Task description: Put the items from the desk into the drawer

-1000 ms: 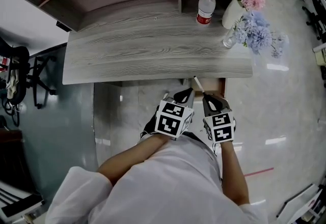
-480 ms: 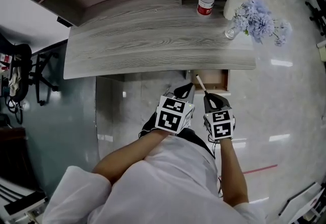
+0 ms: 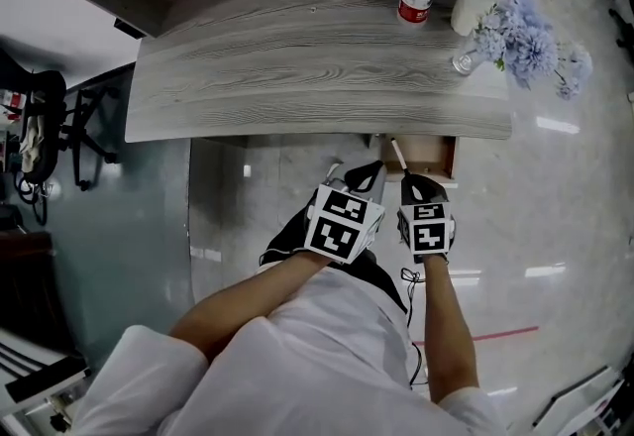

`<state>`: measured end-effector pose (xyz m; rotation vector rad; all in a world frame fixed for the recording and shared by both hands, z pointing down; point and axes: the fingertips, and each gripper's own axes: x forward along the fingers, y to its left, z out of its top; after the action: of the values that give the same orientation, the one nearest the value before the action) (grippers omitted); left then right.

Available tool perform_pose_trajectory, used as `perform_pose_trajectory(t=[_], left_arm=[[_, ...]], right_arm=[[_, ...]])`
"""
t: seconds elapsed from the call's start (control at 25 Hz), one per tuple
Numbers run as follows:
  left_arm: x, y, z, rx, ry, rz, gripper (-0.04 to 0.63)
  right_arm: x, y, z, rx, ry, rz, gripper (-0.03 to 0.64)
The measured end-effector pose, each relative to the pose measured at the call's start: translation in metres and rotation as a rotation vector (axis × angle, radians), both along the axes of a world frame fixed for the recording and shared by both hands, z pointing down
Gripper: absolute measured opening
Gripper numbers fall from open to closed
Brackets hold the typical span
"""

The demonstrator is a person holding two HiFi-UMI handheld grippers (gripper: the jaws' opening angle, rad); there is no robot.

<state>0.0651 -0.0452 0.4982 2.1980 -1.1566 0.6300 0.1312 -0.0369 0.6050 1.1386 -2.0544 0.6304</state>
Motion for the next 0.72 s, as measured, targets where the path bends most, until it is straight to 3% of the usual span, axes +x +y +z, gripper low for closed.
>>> perform_pose_trajectory(t=[0.72], left_arm=[[-0.015, -0.015, 0.010, -0.024, -0.044, 0.060, 0.002]], right_arm=[[-0.014, -0.028, 0.042, -0.071, 0.055, 0.007, 0.037]])
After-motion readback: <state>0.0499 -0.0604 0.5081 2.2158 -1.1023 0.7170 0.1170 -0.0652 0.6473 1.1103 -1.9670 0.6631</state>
